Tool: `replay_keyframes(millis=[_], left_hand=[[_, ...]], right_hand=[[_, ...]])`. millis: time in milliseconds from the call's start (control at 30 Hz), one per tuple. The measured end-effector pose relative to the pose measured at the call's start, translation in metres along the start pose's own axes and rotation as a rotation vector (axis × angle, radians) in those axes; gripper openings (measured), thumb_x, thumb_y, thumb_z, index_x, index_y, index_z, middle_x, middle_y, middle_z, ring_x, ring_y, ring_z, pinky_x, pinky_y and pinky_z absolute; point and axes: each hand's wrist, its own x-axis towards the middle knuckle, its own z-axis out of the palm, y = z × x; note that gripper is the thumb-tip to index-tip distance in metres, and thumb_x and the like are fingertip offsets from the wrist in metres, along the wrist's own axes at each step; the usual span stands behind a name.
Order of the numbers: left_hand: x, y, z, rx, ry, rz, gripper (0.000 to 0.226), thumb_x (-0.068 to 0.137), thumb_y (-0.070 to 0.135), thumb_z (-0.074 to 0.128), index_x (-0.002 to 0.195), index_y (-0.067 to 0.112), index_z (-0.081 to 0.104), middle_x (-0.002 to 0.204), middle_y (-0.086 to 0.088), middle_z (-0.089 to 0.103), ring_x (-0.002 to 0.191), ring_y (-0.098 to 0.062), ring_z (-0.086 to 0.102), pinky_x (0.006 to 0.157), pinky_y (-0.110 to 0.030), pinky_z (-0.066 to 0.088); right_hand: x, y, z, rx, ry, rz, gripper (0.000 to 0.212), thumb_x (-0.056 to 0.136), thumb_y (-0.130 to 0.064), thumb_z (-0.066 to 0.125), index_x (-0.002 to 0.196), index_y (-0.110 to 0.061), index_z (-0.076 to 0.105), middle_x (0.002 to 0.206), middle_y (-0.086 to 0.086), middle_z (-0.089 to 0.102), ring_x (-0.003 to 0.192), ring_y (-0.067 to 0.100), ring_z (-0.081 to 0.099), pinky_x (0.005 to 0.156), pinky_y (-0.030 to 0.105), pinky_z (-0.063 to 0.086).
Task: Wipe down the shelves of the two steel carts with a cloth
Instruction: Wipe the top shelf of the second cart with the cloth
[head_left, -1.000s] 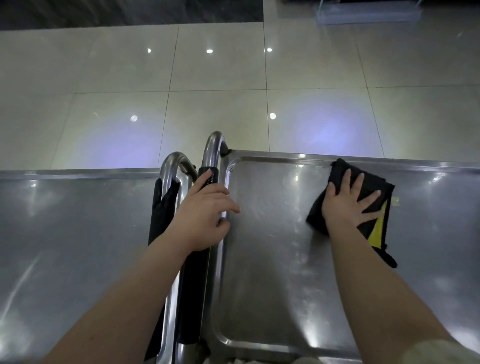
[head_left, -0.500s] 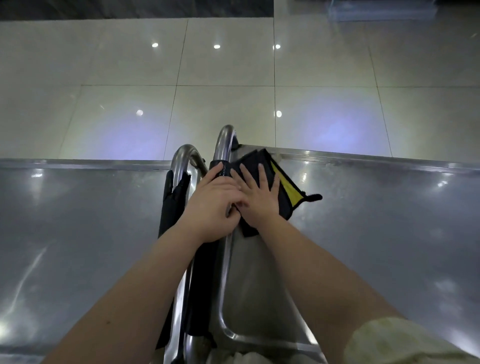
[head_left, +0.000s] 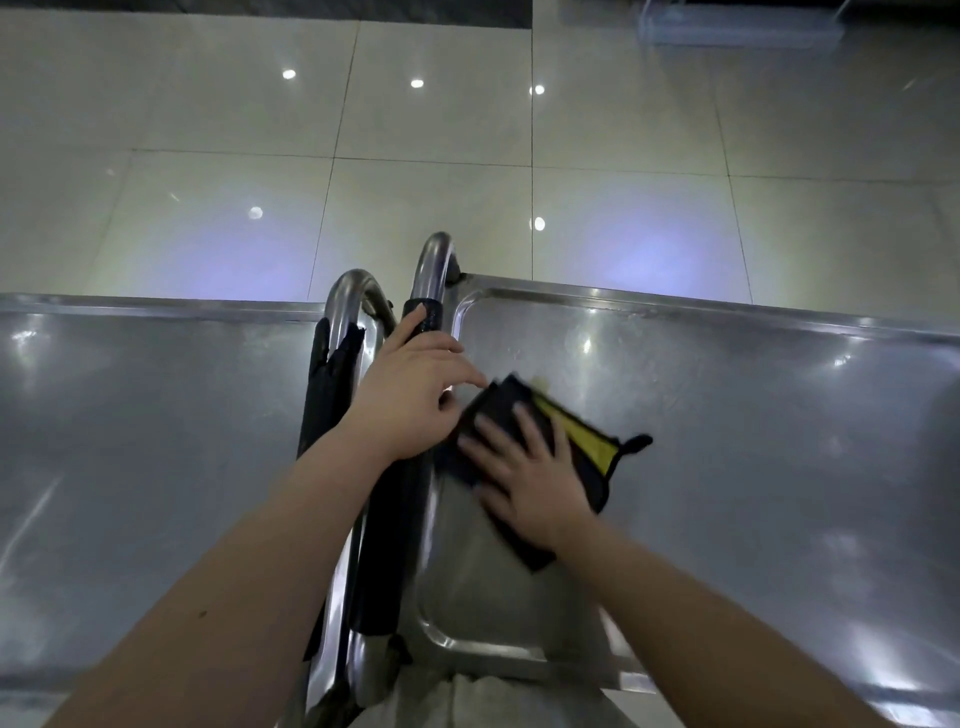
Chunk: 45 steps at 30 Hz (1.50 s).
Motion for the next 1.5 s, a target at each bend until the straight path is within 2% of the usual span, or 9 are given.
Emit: replay_keyframes(millis=[100, 267, 367, 533, 733, 867, 967, 1100, 1500], left_hand=[[0.0, 0.001, 0.0, 0.013, -0.005, 0.001, 0.044, 0.067, 0.006, 0.061, 0.102, 0.031, 0.073, 0.094, 0.011, 0.071, 0.114, -0.011, 0.053, 0.12, -0.038, 0.005], [0.003, 0.003, -0.002, 0.141, -0.089, -0.025, 0.047, 0.07, 0.014, 0.061, 0.109, 0.038, 0.068, 0.102, 0.013, 0.068, 0.124, -0.007, 0.044, 0.12, -0.035, -0.003], [0.003, 0.009, -0.007, 0.187, -0.13, -0.035, 0.047, 0.074, 0.017, 0.057, 0.114, 0.039, 0.065, 0.108, 0.013, 0.067, 0.128, -0.006, 0.039, 0.119, -0.034, -0.008], [0.007, 0.035, -0.009, 0.404, -0.337, -0.107, 0.055, 0.08, 0.007, 0.05, 0.13, 0.03, 0.053, 0.136, 0.002, 0.052, 0.144, -0.018, 0.017, 0.114, -0.043, -0.017], [-0.025, 0.098, 0.065, 0.107, -0.367, -0.184, 0.059, 0.095, 0.017, 0.043, 0.149, 0.024, 0.023, 0.158, -0.004, 0.019, 0.146, -0.025, 0.01, 0.119, -0.041, 0.007], [-0.061, 0.098, 0.127, 0.031, -0.369, -0.451, 0.061, 0.102, 0.027, 0.03, 0.154, 0.02, -0.001, 0.162, -0.004, -0.007, 0.148, -0.026, -0.008, 0.119, -0.039, -0.003], [-0.081, 0.087, 0.15, 0.071, -0.247, -0.429, 0.061, 0.101, 0.032, 0.029, 0.154, 0.021, 0.0, 0.162, -0.001, -0.007, 0.148, -0.024, -0.008, 0.118, -0.037, -0.006], [-0.085, 0.079, 0.16, 0.07, -0.172, -0.387, 0.064, 0.099, 0.039, 0.033, 0.154, 0.026, 0.004, 0.16, 0.006, -0.004, 0.148, -0.017, -0.009, 0.118, -0.034, -0.007], [-0.082, 0.077, 0.158, 0.16, -0.239, -0.387, 0.064, 0.096, 0.041, 0.04, 0.153, 0.023, 0.017, 0.162, 0.002, 0.006, 0.147, -0.023, 0.007, 0.116, -0.044, 0.01]], right_hand=[[0.068, 0.053, -0.018, 0.031, -0.007, 0.276, 0.06, 0.092, -0.065, 0.008, 0.15, -0.05, 0.0, 0.163, -0.015, 0.0, 0.149, 0.03, -0.007, 0.112, 0.063, -0.007], [0.098, 0.071, -0.025, 0.122, -0.012, 0.564, 0.059, 0.095, -0.063, 0.009, 0.148, -0.049, -0.011, 0.161, -0.015, -0.014, 0.146, 0.03, -0.022, 0.107, 0.062, -0.02], [0.058, 0.031, -0.015, 0.068, -0.039, 0.438, 0.06, 0.094, -0.063, 0.006, 0.149, -0.047, -0.011, 0.162, -0.012, -0.011, 0.146, 0.032, -0.02, 0.106, 0.06, -0.024], [-0.076, -0.018, 0.024, -0.024, -0.077, 0.001, 0.065, 0.093, -0.062, 0.029, 0.153, -0.042, 0.016, 0.161, -0.009, 0.019, 0.148, 0.036, 0.006, 0.111, 0.066, 0.006], [-0.145, 0.003, 0.04, -0.07, -0.129, -0.148, 0.059, 0.097, -0.064, 0.022, 0.152, -0.045, 0.014, 0.162, -0.013, 0.011, 0.149, 0.035, 0.009, 0.11, 0.068, 0.009], [-0.089, 0.057, 0.009, -0.019, -0.022, 0.123, 0.058, 0.096, -0.063, 0.019, 0.151, -0.046, 0.012, 0.161, -0.01, 0.02, 0.148, 0.037, 0.01, 0.113, 0.066, 0.011], [-0.029, 0.111, -0.013, 0.057, -0.002, 0.433, 0.059, 0.093, -0.066, 0.004, 0.148, -0.051, -0.008, 0.162, -0.014, -0.005, 0.148, 0.032, -0.013, 0.114, 0.062, -0.009], [0.024, 0.154, -0.031, 0.133, -0.037, 0.627, 0.059, 0.096, -0.065, 0.01, 0.15, -0.049, -0.007, 0.162, -0.014, -0.012, 0.147, 0.032, -0.018, 0.113, 0.063, -0.011], [-0.197, 0.041, 0.044, 0.098, 0.011, 0.344, 0.061, 0.097, -0.063, 0.022, 0.153, -0.04, 0.017, 0.162, -0.006, 0.017, 0.149, 0.036, 0.007, 0.115, 0.063, 0.007]])
